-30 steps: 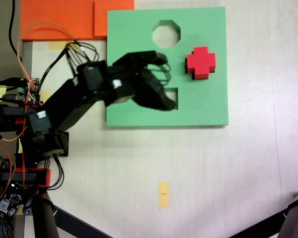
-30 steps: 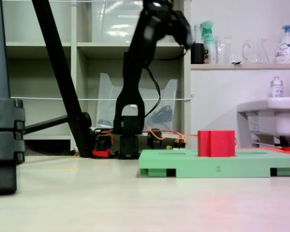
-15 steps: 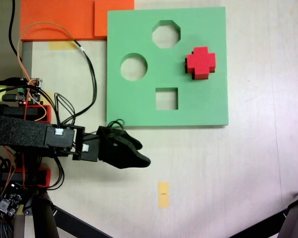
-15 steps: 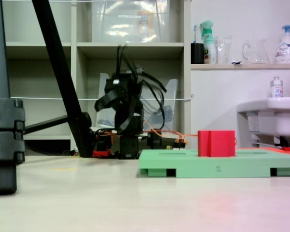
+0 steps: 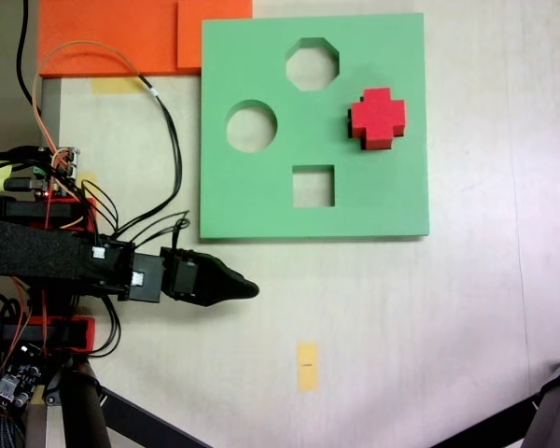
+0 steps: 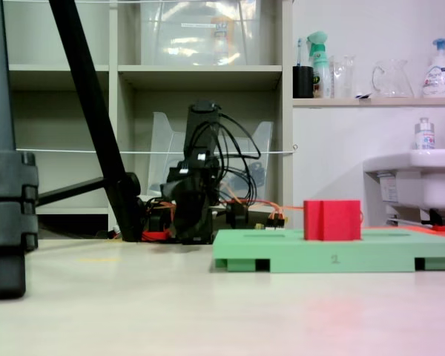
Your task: Put the cross columnar block into the corresponding hole
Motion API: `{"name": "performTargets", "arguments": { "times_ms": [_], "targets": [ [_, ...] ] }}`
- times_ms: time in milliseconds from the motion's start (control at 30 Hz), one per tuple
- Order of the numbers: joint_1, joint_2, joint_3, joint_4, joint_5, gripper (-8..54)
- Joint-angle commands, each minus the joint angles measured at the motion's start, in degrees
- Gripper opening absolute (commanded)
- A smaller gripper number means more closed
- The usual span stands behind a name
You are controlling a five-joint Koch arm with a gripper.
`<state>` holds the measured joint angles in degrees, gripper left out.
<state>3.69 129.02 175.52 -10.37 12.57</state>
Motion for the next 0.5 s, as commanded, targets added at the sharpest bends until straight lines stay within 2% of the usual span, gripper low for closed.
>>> {"name": "performTargets", "arguments": {
  "times_ms": [0,67,467],
  "targets": [
    [-0.35,4.48,3.96,5.62,-0.53,34.1],
    [-0.7,4.48,4.04,11.87,-0.35,33.7],
    [-0.62,4.13,4.13,10.9,0.0,33.8]
  ]
}}
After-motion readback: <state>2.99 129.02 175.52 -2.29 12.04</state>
